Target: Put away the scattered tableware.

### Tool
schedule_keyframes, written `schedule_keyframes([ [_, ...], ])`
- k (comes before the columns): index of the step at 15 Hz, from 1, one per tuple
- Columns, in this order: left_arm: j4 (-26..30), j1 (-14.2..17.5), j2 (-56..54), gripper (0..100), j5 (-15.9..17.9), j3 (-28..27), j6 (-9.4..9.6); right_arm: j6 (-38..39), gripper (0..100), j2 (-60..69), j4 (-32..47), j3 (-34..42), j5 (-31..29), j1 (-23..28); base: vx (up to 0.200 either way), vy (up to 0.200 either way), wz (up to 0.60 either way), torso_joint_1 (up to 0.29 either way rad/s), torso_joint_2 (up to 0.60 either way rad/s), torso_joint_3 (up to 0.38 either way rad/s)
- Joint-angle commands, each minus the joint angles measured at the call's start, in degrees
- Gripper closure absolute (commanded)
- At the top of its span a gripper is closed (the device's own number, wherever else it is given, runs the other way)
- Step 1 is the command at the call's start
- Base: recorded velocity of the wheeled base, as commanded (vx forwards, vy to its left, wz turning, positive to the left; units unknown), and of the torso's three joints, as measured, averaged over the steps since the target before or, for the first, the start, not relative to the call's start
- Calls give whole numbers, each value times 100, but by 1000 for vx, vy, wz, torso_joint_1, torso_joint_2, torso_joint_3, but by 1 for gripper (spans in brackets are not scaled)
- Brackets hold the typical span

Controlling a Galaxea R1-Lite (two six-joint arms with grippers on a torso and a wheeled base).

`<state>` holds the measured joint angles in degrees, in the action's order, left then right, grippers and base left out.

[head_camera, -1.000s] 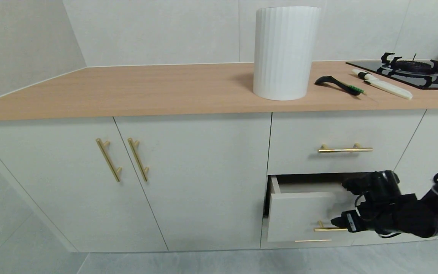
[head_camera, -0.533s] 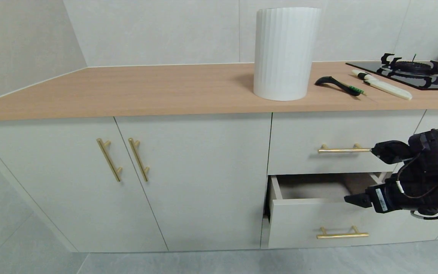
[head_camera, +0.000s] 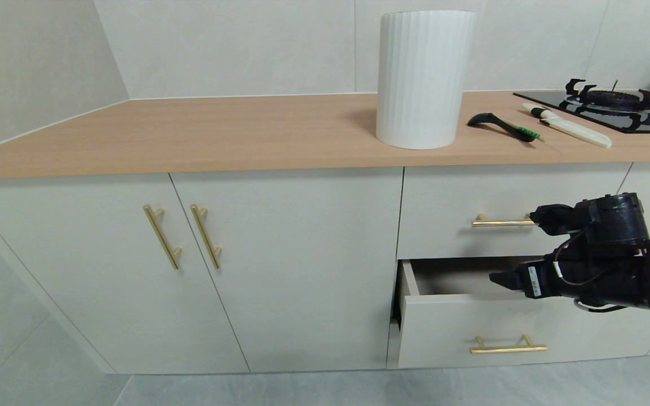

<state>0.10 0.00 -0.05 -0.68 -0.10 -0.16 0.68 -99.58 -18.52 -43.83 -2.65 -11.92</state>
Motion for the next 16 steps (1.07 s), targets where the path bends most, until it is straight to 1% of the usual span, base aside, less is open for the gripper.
schedule_keyframes([
  [1,-1,0,5,0,-2,1,-2,20,0,-588,-337,41,-113,-3,0,0,0,0,0,0],
  [4,-1,0,5,0,-11,1,-2,55,0,-896,-978,181,-131,-3,0,0,0,0,0,0],
  [6,-1,0,5,0,-11,1,-2,55,0,-1072,-1119,208,-166,-3,0,0,0,0,0,0],
  [14,-1,0,5,0,-11,1,-2,37,0,-975,-1005,252,-228,-3,0,0,0,0,0,0],
  [16,-1,0,5,0,-11,1,-2,37,0,-931,-548,164,-280,-3,0,0,0,0,0,0],
])
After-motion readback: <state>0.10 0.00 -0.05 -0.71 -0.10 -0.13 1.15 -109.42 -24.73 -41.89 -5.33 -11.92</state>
